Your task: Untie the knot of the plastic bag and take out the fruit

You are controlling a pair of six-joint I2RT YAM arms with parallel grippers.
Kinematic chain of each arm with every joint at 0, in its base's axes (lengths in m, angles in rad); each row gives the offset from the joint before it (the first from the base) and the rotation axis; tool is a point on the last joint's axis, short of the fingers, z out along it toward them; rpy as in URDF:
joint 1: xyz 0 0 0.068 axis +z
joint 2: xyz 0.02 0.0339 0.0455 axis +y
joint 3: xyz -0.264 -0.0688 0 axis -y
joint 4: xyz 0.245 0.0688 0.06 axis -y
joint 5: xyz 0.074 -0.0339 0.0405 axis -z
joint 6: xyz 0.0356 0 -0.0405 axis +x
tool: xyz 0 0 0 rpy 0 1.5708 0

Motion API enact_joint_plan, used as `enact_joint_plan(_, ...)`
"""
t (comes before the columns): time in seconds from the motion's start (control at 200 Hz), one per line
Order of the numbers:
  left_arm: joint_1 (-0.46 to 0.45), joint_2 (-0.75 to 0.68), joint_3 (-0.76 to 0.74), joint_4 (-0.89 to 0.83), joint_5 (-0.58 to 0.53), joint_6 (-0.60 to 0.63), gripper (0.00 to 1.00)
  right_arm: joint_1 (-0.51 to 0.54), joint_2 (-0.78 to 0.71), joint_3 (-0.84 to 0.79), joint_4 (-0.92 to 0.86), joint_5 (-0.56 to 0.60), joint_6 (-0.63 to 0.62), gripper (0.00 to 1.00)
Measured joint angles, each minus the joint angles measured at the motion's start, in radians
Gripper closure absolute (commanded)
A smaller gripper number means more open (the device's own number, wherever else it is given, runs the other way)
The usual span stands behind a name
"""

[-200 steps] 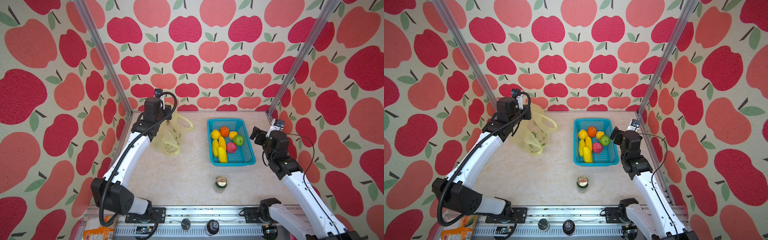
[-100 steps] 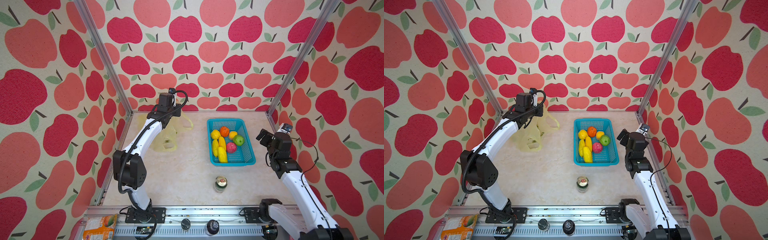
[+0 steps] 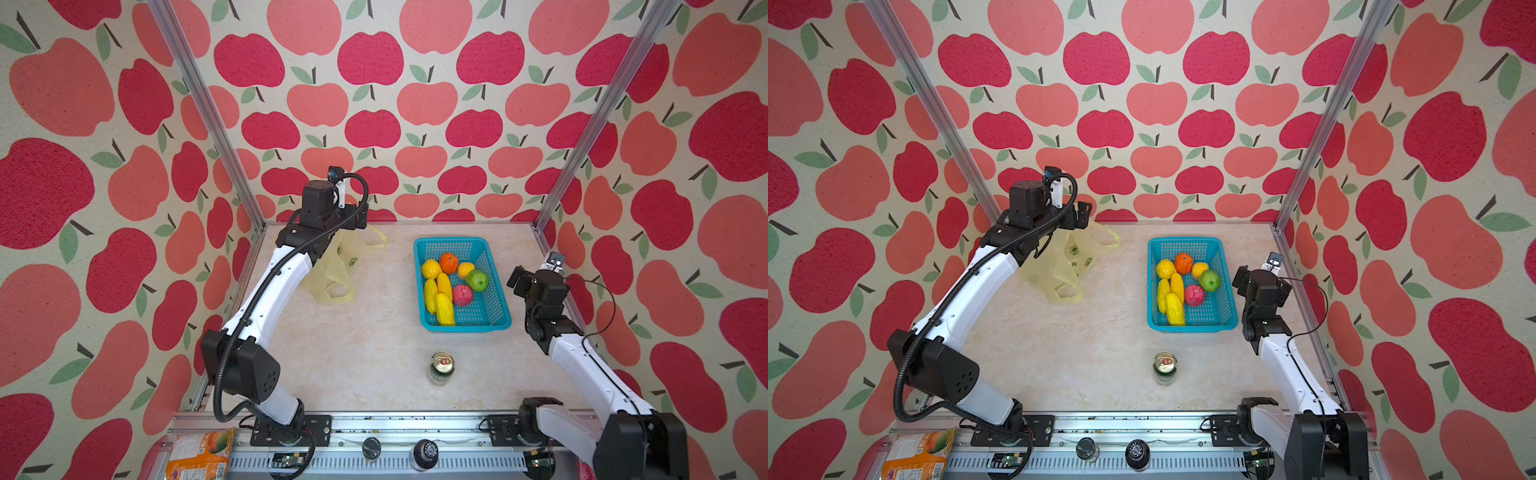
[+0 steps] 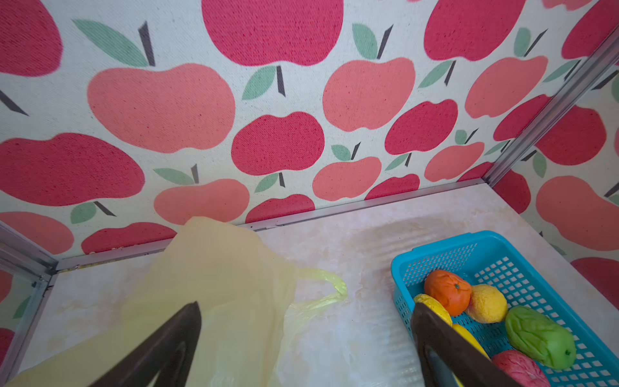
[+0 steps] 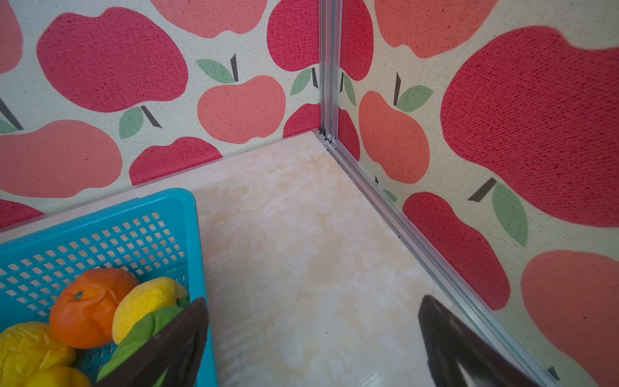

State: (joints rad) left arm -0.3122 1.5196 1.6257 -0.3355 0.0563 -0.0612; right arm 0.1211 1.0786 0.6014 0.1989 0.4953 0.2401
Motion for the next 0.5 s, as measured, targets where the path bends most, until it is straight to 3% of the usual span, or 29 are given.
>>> enact_joint_plan(0.17, 0.027, -0.286, -0.221, 0.099, -0.066, -0.013, 0.01, 0.000, 0.031, -0.021, 0.060, 0.045, -0.039, 0.01)
enact_joint_plan(0.32, 0.165, -0.529, -0.531, 0.201, -0.165, -0.108, 0.01, 0.000, 0.031, -0.110, 0.167, 0.084, -0.077, 0.01)
enact_joint_plan(0.5, 0.286, -0.650, -0.940, 0.314, -0.334, -0.171, 0.01, -0.005, 0.094, -0.185, 0.283, 0.091, -0.110, 0.01)
